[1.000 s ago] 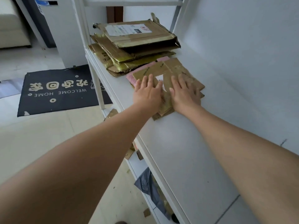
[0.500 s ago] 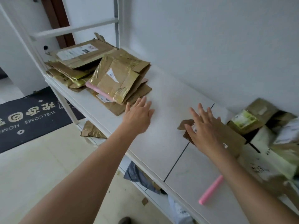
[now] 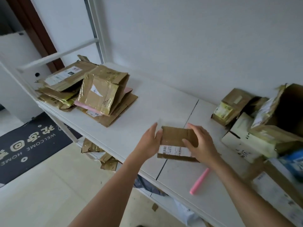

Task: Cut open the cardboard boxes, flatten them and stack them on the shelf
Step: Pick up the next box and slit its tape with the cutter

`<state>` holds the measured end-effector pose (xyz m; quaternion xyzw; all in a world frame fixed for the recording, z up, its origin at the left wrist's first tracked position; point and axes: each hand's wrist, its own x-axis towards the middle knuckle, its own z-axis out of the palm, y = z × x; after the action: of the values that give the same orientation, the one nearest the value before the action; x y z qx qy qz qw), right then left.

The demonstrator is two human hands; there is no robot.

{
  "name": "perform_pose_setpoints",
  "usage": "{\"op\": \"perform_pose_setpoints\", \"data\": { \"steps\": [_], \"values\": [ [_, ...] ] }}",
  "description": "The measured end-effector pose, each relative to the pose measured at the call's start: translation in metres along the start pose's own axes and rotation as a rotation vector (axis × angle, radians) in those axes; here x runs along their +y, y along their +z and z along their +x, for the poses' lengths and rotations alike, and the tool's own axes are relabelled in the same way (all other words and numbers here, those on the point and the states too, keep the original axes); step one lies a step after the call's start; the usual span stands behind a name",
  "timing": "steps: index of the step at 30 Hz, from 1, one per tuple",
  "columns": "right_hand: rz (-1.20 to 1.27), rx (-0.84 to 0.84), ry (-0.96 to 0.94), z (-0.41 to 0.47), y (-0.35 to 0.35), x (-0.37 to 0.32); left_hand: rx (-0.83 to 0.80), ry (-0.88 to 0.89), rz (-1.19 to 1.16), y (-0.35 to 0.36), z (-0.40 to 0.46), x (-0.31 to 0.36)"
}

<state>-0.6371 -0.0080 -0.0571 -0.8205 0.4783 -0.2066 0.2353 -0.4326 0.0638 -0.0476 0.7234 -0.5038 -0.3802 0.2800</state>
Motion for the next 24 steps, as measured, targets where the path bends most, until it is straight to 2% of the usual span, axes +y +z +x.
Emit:
{"op": "perform_pose_setpoints", "data": {
  "steps": [2, 4, 6, 8, 10, 13, 15, 19, 24],
  "values": [
    [0.16, 0.121, -0.012, -0.011, 0.006, -0.011, -0.018, -0.092, -0.104, 0.0, -0.002, 0.004],
    [0.14, 0.208, 0.097, -0.017, 0.012, -0.016, -0.026, -0.137, -0.12, 0.002, -0.005, 0.003],
    [0.095, 0.15, 0.307, -0.017, 0.016, -0.02, 0.027, -0.182, -0.182, 0.005, -0.008, 0.0],
    [0.108, 0.048, 0.394, -0.016, 0.017, -0.026, 0.069, -0.231, -0.307, 0.007, -0.01, 0.001],
    [0.199, 0.051, 0.338, -0.014, 0.013, -0.033, 0.113, -0.209, -0.4, 0.005, -0.01, 0.006],
    [0.394, 0.258, 0.197, -0.017, 0.0, -0.041, 0.241, -0.06, -0.518, -0.005, -0.013, 0.01],
    [0.517, 0.349, 0.181, -0.023, -0.002, -0.044, 0.271, 0.005, -0.545, -0.012, -0.018, 0.008],
    [0.437, 0.21, 0.246, -0.039, 0.019, -0.035, 0.201, -0.18, -0.461, -0.002, -0.03, -0.014],
    [0.417, 0.138, 0.226, -0.053, 0.037, -0.02, 0.177, -0.142, -0.33, 0.006, -0.037, -0.03]
  ]
}}
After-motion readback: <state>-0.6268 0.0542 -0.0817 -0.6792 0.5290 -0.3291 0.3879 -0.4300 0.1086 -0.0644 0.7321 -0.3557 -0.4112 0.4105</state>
